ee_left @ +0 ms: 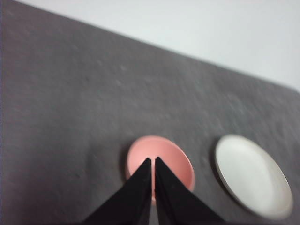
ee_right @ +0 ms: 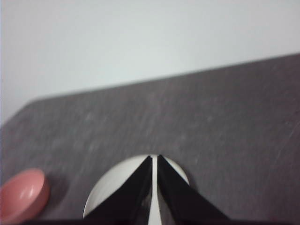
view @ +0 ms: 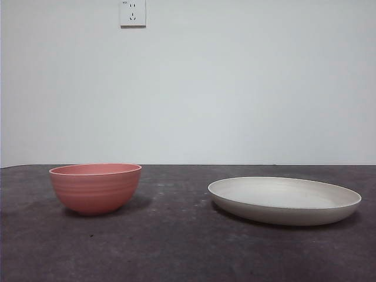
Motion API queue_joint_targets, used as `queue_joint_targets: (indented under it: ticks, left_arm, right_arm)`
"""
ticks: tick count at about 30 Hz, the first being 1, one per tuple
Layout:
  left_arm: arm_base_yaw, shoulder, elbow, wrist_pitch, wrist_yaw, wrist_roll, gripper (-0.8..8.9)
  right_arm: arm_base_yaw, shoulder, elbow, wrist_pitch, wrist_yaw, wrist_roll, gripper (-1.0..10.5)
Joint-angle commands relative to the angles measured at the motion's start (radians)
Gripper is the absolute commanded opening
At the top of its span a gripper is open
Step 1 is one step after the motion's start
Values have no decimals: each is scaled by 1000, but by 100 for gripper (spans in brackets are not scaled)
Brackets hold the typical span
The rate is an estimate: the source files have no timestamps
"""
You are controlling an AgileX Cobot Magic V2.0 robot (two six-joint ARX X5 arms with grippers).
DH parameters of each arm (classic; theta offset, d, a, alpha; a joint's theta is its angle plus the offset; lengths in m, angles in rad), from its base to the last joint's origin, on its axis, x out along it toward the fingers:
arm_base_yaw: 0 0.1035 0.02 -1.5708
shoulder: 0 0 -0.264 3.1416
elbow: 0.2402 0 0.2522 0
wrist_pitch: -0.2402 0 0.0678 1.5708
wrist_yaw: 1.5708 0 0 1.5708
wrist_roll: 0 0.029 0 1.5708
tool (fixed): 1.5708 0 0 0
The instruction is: Place the red bowl on the white plate
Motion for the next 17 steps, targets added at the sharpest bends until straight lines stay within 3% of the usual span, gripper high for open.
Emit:
queue_joint_targets:
  ticks: [1, 9, 17]
  left_arm:
    - [-25, 58, 68, -45, 39, 87, 11]
    - [-136, 218, 201, -271, 56, 214, 11]
    - [-190, 256, 207, -321, 56, 216, 11]
  right_arm:
    - [3, 72, 85, -99, -34, -122, 11]
    - [40, 217, 218, -292, -112, -207, 10]
    - [107, 293, 233, -464, -122, -257, 11]
